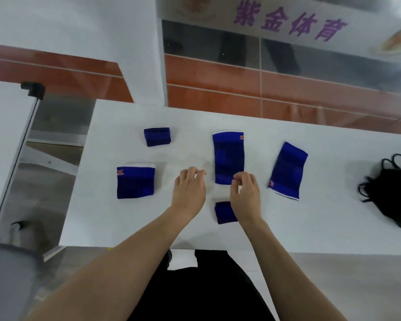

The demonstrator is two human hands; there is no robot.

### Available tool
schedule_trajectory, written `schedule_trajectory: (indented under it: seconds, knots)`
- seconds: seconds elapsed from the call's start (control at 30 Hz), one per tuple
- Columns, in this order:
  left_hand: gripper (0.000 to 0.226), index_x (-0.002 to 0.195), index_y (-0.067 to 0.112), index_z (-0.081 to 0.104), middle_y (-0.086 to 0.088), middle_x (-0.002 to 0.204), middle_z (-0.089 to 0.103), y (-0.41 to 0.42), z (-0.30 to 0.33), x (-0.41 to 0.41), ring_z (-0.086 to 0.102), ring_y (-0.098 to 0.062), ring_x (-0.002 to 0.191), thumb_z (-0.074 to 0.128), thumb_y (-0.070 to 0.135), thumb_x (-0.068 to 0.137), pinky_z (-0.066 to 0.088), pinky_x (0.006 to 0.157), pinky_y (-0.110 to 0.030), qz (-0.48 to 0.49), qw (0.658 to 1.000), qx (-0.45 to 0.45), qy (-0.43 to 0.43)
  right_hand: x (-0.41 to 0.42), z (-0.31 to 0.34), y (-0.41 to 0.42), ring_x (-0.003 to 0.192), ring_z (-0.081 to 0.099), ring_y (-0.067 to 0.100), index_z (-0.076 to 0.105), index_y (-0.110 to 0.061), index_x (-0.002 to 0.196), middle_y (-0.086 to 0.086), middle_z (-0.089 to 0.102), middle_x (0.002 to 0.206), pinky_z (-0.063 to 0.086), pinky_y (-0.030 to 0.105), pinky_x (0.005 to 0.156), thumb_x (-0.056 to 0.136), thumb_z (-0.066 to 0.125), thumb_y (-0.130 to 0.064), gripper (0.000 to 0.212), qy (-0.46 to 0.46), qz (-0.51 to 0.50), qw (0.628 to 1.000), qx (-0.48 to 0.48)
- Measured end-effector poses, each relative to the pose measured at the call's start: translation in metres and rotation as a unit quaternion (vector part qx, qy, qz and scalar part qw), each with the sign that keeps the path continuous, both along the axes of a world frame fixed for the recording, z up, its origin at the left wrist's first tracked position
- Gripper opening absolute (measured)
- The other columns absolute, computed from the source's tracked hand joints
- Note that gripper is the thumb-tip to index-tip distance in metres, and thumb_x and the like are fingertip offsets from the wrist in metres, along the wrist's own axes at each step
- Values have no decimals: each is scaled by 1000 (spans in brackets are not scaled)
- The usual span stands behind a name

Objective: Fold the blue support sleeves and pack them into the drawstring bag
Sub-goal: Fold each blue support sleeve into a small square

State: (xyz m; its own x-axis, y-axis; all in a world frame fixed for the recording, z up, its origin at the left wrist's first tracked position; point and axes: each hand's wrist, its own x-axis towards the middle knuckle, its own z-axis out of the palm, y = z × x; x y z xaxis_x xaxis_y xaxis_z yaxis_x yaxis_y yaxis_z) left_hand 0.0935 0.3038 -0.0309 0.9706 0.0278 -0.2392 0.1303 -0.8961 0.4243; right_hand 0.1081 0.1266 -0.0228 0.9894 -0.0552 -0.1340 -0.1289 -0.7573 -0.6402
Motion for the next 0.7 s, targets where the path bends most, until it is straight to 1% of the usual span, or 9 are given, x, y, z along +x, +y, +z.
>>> schedule_trajectory:
  seconds: [0.13,0.27,0.37,0.47,0.53,0.6,0.7]
  knots:
    - [35,136,21,49,-2,135,50,-56,-8,22,48,-24,121,49,23,100,45,100,-38,-29,998,28,50,14,-2,-61,103,56,12,61,-17,116,-3,59,118,52,28,90,105,55,-15,12,-5,-17,1000,-12]
    - [41,141,20,46,-1,143,44,-93,-19,39,43,-25,129,50,24,100,41,105,-40,-47,994,55,83,26,-19,-119,108,56,16,62,-16,116,-3,61,119,54,32,88,104,58,-15,14,25,-26,999,-34]
    - [42,142,20,46,-2,147,41,-112,-26,49,41,-25,133,48,23,100,39,107,-40,-58,990,77,107,34,-34,-154,110,54,18,65,-17,110,-5,62,119,51,31,85,100,63,-14,11,43,-19,997,-53]
    - [44,144,20,48,-3,153,37,-128,-30,53,37,-27,137,46,21,100,39,109,-41,-56,988,85,118,38,-48,-181,115,55,23,66,-15,118,-2,63,125,53,35,91,93,73,-16,26,68,39,991,-111]
    - [47,147,21,46,-2,156,35,-137,-31,54,35,-26,139,47,19,100,38,110,-40,-57,988,87,115,40,-57,-193,118,55,24,65,-13,125,0,63,128,52,37,96,91,76,-19,35,84,74,985,-130]
    - [49,148,22,44,-1,157,33,-142,-32,57,34,-26,140,48,18,100,37,111,-40,-56,987,89,118,43,-64,-199,115,55,26,68,-11,123,1,64,124,52,37,94,90,79,-21,36,71,92,984,-132]
    - [51,149,22,43,-1,158,31,-144,-32,58,32,-26,141,49,17,99,36,112,-40,-56,987,87,123,48,-69,-202,106,56,26,72,-10,114,1,65,114,53,37,89,89,80,-26,30,50,90,988,-119]
